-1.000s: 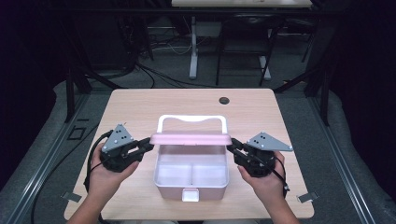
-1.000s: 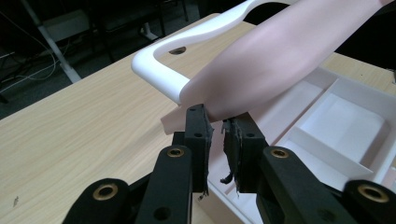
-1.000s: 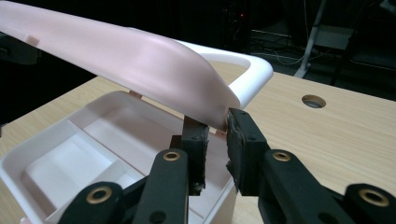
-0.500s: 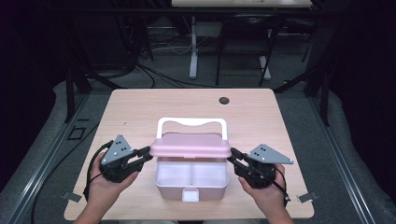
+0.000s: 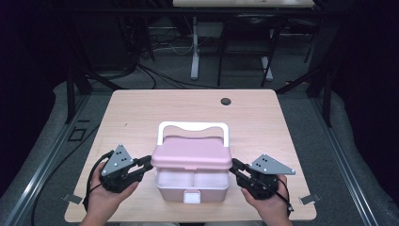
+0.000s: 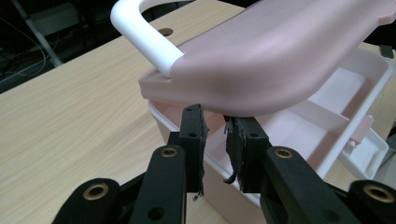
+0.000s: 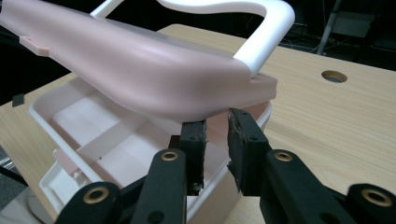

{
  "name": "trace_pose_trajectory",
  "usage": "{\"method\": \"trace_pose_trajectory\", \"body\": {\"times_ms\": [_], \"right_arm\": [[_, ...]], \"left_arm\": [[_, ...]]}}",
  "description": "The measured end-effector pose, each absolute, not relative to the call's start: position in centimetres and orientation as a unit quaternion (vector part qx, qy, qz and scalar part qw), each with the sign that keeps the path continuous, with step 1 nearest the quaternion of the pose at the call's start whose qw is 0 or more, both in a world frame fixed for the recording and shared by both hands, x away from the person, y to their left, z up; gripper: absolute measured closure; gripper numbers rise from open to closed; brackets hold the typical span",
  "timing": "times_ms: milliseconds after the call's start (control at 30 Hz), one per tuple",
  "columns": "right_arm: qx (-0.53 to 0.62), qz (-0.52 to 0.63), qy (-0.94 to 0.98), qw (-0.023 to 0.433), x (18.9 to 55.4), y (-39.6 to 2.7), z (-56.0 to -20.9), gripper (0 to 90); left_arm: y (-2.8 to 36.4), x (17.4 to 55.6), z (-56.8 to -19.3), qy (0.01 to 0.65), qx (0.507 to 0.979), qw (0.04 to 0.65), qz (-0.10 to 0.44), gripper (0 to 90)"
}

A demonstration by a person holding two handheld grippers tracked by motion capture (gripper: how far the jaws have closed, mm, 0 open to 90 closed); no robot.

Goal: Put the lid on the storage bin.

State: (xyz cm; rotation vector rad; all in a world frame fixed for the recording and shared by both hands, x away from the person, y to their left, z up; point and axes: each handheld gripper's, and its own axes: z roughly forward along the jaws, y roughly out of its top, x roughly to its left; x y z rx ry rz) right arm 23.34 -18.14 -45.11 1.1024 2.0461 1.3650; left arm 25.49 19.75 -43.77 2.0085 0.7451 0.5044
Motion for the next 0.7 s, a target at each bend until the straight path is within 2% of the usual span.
{"method": "trace_pose_trajectory", "body": {"times_ms": [167,433,633,667,700], "right_arm": [[0.398,0.492,0.747,0.204,23.0,-18.5,-45.7,79.2],[0.409,0.478,0.75,0.204,22.2,-18.8,-46.4,84.2],[0.404,0.48,0.756,0.185,21.9,-18.8,-47.0,84.7],[0.41,0.469,0.758,0.194,21.8,-18.8,-47.2,84.7],[0.403,0.479,0.758,0.181,21.9,-18.9,-47.3,84.7]], "left_arm": [[20.2,25.2,-44.4,0.306,0.818,0.446,0.197,76.5],[20.6,24.8,-45.0,0.31,0.82,0.442,0.189,76.9],[20.6,24.5,-45.2,0.309,0.818,0.45,0.178,77.3],[20.6,24.5,-45.1,0.308,0.821,0.447,0.178,77.1],[20.6,24.5,-45.2,0.308,0.821,0.447,0.179,77.0]]}}
